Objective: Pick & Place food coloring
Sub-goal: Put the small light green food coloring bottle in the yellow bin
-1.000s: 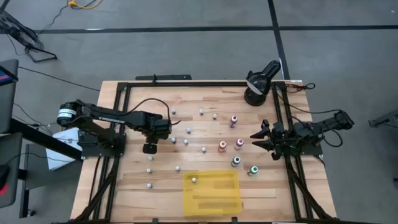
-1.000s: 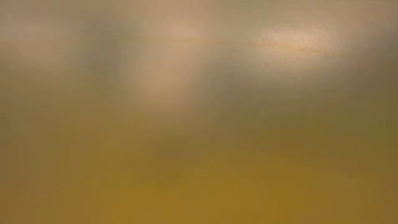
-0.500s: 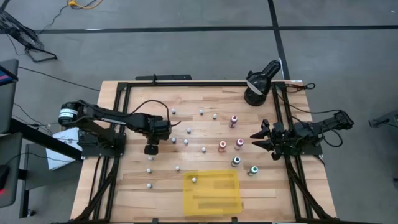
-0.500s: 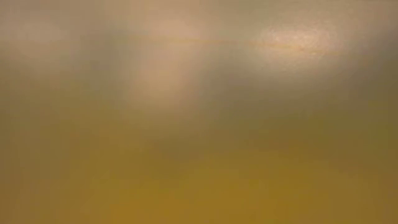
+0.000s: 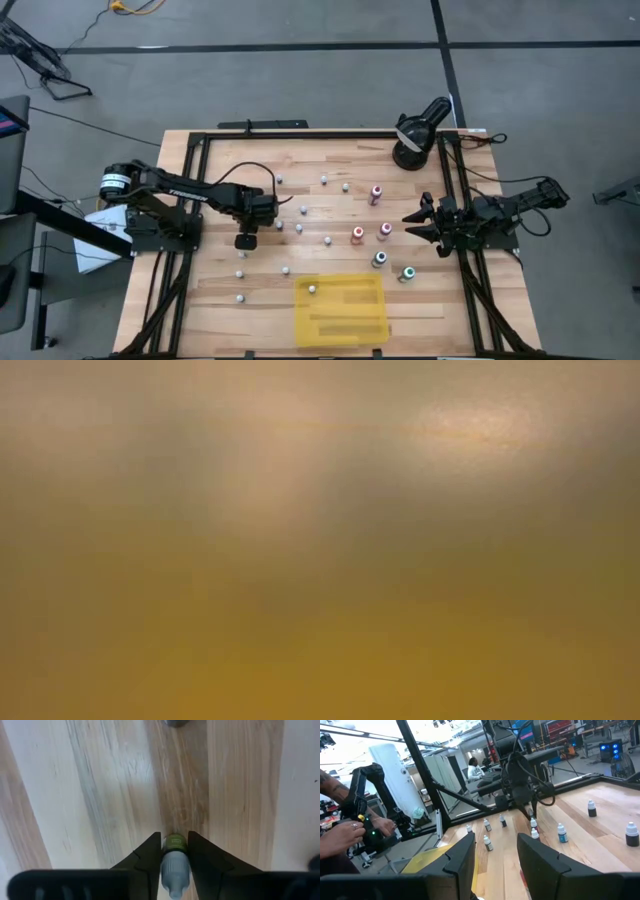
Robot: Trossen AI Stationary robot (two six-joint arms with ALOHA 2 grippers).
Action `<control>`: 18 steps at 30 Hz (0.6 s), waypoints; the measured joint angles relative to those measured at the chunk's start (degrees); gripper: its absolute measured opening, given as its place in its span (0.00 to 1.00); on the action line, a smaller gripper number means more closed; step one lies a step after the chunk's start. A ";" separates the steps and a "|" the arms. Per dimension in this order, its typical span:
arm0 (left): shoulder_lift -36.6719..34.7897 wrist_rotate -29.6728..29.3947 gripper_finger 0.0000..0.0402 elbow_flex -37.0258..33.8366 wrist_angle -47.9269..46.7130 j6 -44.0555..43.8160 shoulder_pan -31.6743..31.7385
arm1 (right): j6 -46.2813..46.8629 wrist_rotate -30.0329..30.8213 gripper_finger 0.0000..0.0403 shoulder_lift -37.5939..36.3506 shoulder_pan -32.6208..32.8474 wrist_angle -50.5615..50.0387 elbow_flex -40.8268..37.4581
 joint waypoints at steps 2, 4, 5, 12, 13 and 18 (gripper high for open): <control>-0.04 0.22 0.16 0.02 -0.10 -1.21 0.00 | 0.00 0.00 0.34 0.00 0.00 -0.02 0.00; -0.04 0.25 0.15 0.04 -0.30 -2.14 0.00 | 0.00 0.00 0.34 0.00 0.00 -0.02 0.00; -0.04 0.25 0.15 0.04 -0.31 -2.61 0.00 | 0.00 0.00 0.34 0.00 -0.02 0.00 -0.01; -2.21 0.34 0.17 2.19 -2.89 -3.93 0.00 | 0.00 0.00 0.34 0.00 0.00 0.00 0.00; -2.88 0.41 0.16 3.18 -3.72 -3.93 0.00 | 0.00 0.00 0.34 0.00 -0.01 -0.01 0.00; -7.62 1.47 0.15 7.12 -6.93 -4.87 0.00 | 0.00 0.00 0.34 0.01 -0.01 -0.01 0.00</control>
